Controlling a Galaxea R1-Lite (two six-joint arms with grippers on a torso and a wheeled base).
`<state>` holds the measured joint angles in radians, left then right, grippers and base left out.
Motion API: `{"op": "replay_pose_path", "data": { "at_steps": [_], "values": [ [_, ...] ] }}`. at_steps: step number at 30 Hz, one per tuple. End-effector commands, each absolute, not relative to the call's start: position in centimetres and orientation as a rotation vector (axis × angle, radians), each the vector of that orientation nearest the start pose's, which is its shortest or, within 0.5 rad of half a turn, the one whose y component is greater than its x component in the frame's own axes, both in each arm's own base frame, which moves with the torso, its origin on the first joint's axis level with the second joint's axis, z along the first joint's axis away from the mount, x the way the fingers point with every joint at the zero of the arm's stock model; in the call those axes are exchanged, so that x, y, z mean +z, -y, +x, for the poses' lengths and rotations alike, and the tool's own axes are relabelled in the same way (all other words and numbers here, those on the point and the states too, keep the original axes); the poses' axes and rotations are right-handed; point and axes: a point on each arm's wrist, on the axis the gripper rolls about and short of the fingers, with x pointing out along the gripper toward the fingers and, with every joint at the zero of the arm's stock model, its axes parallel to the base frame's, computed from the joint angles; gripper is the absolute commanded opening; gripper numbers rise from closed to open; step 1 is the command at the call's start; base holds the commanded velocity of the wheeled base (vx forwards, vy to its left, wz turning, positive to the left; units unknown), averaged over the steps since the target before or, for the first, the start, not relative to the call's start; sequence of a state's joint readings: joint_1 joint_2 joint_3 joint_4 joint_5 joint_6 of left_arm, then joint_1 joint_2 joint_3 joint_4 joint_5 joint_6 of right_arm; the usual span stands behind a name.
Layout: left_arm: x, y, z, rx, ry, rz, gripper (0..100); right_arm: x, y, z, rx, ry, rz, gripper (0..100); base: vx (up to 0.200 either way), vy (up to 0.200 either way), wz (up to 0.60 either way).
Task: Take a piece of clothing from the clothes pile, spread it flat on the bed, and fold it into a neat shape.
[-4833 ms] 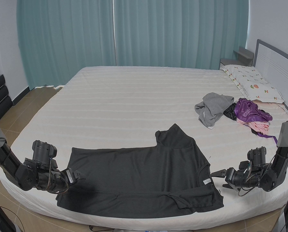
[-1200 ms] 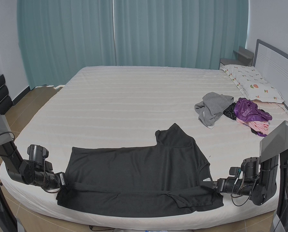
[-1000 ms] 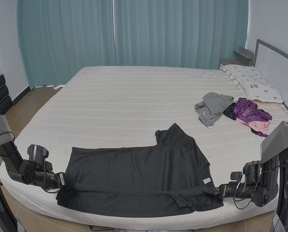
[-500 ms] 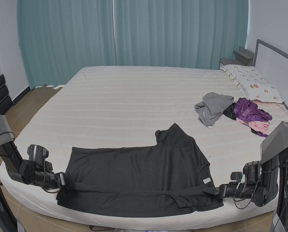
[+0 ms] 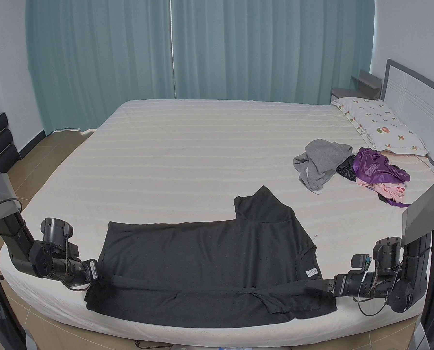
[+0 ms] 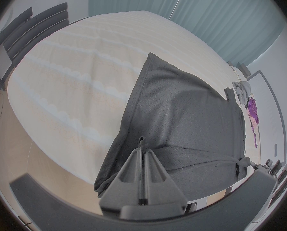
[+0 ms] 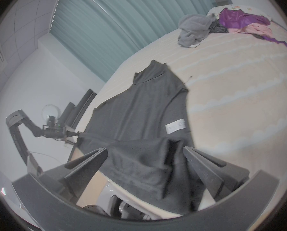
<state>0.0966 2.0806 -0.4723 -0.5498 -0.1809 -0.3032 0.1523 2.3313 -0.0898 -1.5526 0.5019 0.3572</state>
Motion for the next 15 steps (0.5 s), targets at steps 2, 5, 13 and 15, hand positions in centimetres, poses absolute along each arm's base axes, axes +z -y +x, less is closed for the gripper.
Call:
{"op": "replay_pose_path", "data": {
  "at_steps": [2, 5, 13, 15],
  "values": [
    [-0.5, -2.1, 26.4, 0.083, -1.061, -0.421, 0, 0.2, -6.9, 21.4, 0.629, -0.747, 0.473, 100, 0.000, 0.000, 0.00],
    [-0.5, -2.1, 26.5, 0.083, -1.059, -0.421, 0, 0.7, -7.8, 21.1, 0.657, -0.759, 0.501, 100, 0.000, 0.000, 0.00],
    [-0.5, -2.1, 26.5, 0.083, -1.059, -0.421, 0, -2.6, -7.8, 22.4, 0.600, -0.845, 0.508, 100, 0.000, 0.000, 0.00],
    [-0.5, -2.1, 26.5, 0.083, -1.058, -0.421, 0, -2.1, -7.1, 22.6, 0.580, -0.822, 0.528, 100, 0.000, 0.000, 0.00]
  ]
}}
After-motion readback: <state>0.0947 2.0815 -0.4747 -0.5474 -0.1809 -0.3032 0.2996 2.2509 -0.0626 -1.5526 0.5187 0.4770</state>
